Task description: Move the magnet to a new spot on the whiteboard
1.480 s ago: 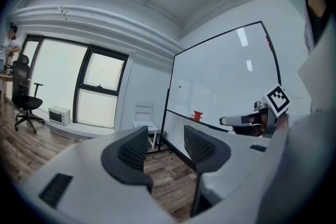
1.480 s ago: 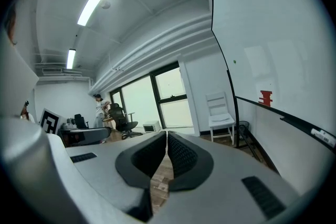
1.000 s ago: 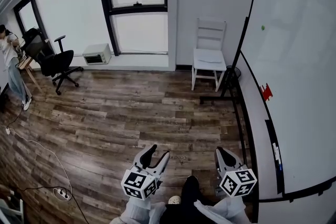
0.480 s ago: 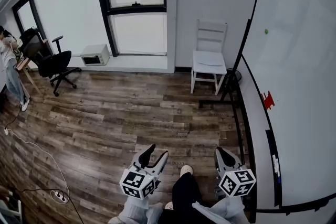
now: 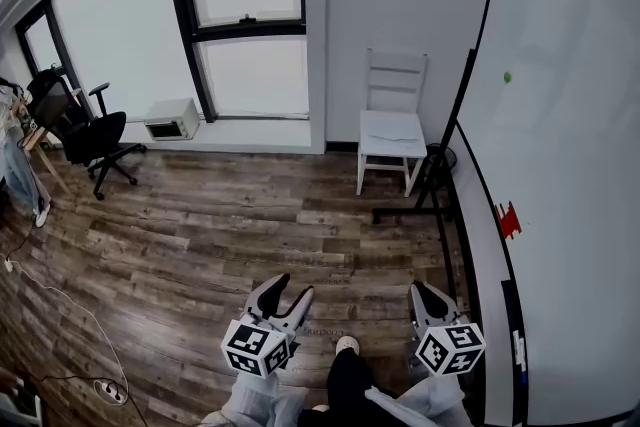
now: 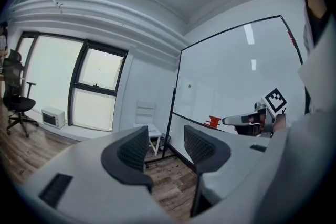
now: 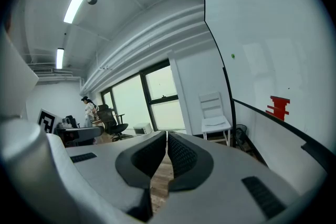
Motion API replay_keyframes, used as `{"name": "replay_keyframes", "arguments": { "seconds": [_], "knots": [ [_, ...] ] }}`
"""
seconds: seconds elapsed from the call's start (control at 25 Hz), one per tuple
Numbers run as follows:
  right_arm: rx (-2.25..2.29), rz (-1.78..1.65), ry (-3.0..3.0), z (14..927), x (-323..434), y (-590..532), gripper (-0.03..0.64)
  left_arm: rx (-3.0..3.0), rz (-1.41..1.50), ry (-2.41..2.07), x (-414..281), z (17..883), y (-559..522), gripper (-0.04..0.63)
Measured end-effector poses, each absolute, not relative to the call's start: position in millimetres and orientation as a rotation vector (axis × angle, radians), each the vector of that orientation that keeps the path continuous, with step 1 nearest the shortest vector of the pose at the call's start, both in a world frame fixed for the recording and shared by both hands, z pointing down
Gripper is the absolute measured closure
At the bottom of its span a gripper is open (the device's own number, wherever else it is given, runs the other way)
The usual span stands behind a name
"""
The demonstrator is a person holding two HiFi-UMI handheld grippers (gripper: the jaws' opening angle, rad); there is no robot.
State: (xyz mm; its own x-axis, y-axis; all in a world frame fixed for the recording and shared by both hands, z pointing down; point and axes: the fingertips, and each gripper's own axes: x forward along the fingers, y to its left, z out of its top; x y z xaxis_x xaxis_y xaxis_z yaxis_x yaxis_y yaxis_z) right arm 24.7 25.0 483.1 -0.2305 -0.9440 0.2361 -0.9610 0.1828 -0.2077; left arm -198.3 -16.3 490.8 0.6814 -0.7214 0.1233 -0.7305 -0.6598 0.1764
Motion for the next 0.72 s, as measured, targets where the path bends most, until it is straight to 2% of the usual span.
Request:
{"name": "replay_keyframes", "arguments": {
  "seconds": [0.72],
  "knots": [
    [1.928,0.497,-2.358,481,89,-109,0.583,2.688,0.070,-1.166,-135,481,-151,0.390]
  ]
}}
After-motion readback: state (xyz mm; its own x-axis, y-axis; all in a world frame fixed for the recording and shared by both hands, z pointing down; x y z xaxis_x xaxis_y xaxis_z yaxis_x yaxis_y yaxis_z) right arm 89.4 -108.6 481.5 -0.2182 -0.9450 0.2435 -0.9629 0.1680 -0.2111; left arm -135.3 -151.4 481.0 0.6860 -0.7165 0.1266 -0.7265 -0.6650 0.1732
